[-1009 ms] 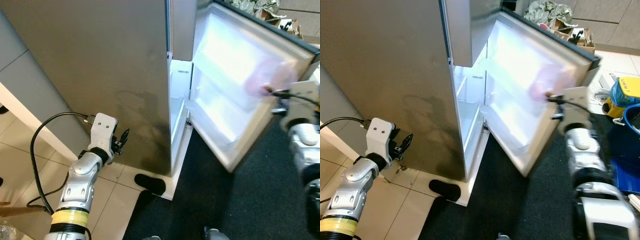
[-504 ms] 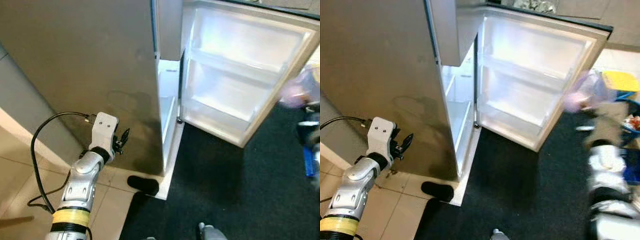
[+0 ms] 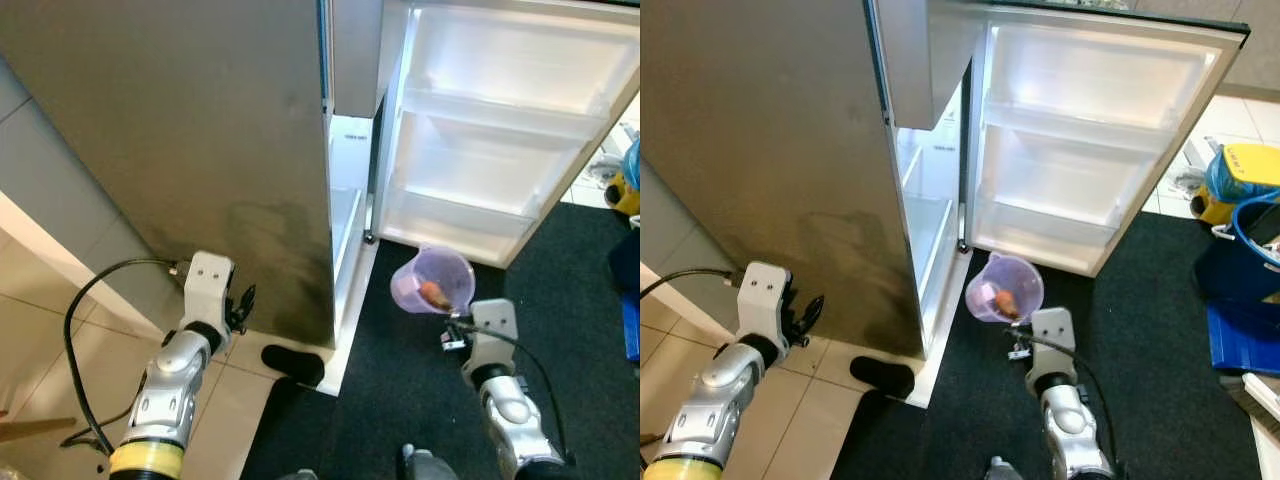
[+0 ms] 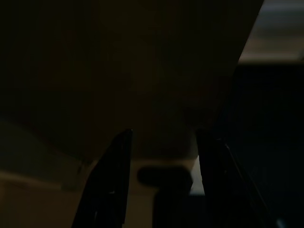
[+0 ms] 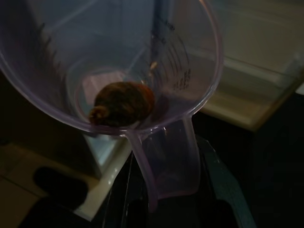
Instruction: Restocking fridge
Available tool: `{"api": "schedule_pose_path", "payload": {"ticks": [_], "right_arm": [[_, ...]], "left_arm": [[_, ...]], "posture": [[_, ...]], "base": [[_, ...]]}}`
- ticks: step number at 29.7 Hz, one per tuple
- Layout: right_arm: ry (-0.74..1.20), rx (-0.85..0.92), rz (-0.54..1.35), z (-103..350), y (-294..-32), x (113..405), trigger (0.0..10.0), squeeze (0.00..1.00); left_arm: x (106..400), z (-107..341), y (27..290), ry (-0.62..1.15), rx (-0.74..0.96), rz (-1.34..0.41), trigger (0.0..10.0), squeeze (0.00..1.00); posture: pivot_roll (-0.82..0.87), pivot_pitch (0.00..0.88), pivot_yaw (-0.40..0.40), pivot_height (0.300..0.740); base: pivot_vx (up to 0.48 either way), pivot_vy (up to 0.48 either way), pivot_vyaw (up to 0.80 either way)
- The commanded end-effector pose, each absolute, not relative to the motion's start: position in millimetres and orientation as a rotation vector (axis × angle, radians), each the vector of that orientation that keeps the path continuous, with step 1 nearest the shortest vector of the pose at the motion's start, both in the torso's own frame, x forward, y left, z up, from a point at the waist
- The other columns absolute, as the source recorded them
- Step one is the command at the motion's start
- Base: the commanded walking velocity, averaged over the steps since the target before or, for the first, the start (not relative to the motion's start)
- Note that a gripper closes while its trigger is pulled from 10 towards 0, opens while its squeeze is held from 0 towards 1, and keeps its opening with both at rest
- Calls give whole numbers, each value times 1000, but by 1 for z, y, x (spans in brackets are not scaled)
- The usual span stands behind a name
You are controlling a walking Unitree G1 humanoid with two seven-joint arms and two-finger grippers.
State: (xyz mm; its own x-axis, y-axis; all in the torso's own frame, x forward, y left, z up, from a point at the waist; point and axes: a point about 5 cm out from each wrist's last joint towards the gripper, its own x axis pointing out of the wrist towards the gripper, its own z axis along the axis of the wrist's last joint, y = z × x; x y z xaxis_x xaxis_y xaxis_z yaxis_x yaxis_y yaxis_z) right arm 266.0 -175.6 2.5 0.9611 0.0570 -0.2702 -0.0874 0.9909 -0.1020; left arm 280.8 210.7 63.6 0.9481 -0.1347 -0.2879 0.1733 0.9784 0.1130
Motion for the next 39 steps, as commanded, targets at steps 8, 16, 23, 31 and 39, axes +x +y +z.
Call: {"api": "schedule_pose_path", "payload": {"ticks": [8, 16, 23, 31, 39], "right_arm": [[230, -39, 132, 3, -148, 260, 10000, 0], [239, -27, 120, 3, -148, 258, 10000, 0], [239, -21, 108, 5, -151, 260, 10000, 0], [244, -17, 111, 5, -150, 260, 10000, 0], [245, -11, 114, 5, -150, 260, 10000, 0]], "left_arm": [[267, 38, 205, 325, 82, -120, 10000, 0], [267, 30, 203, 334, 114, -112, 10000, 0], [268, 26, 199, 340, 114, -111, 10000, 0], [269, 27, 194, 326, 112, -122, 10000, 0], [271, 27, 192, 314, 114, -137, 10000, 0]], "posture": [[-24, 159, 11, 740], [-32, 146, 12, 740], [-39, 136, 11, 740], [-42, 132, 13, 740], [-45, 136, 15, 740]], "base": [[0, 0, 0], [0, 0, 0], [0, 0, 0], [0, 0, 0], [0, 0, 0]]}}
